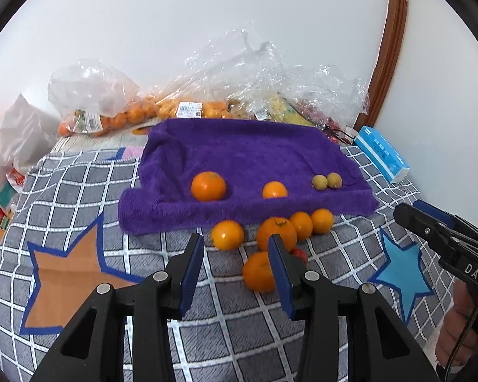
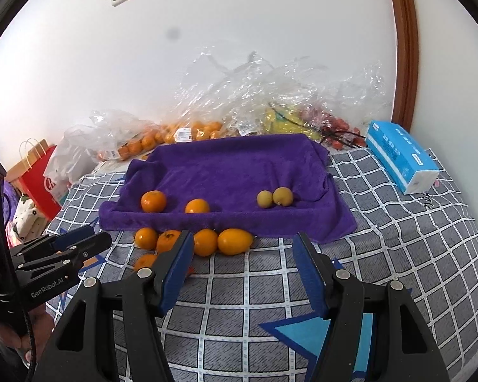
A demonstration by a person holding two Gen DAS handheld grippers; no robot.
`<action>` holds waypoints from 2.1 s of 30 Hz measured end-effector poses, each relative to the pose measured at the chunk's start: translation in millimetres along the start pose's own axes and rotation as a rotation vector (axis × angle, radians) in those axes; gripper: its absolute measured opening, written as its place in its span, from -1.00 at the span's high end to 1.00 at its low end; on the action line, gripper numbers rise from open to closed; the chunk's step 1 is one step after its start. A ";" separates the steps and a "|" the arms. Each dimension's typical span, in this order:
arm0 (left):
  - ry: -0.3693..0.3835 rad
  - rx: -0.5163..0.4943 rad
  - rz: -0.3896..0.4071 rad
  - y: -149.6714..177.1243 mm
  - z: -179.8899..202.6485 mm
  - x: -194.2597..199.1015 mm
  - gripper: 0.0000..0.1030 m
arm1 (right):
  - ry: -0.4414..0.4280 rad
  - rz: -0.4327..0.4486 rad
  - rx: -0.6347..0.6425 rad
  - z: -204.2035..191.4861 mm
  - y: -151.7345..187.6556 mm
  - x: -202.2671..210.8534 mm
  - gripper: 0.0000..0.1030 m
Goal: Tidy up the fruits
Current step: 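Move both tools back toward the fruit row in front of the towel, then grasp the large yellow lemon with the right tool while the left tool grasps a mandarin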
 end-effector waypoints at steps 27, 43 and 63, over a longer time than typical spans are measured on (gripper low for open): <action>-0.033 0.078 0.004 -11.1 -47.6 -37.2 0.23 | -0.034 -0.111 0.076 -6.7 11.4 -71.4 0.21; 0.031 0.124 -0.023 -2.6 -53.8 -55.1 0.03 | -0.091 -0.185 0.024 -1.6 11.6 -117.0 0.21; 0.091 0.131 -0.073 4.4 -50.4 -67.5 0.03 | -0.060 -0.160 0.074 2.5 17.0 -113.9 0.16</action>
Point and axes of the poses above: each gripper's, at about its wrist camera, not at the fingertips, and x roughly against the way its jaws point, z to its right, y to its underside, the point moved 1 cm from there along -x, roughly the way its jaws point
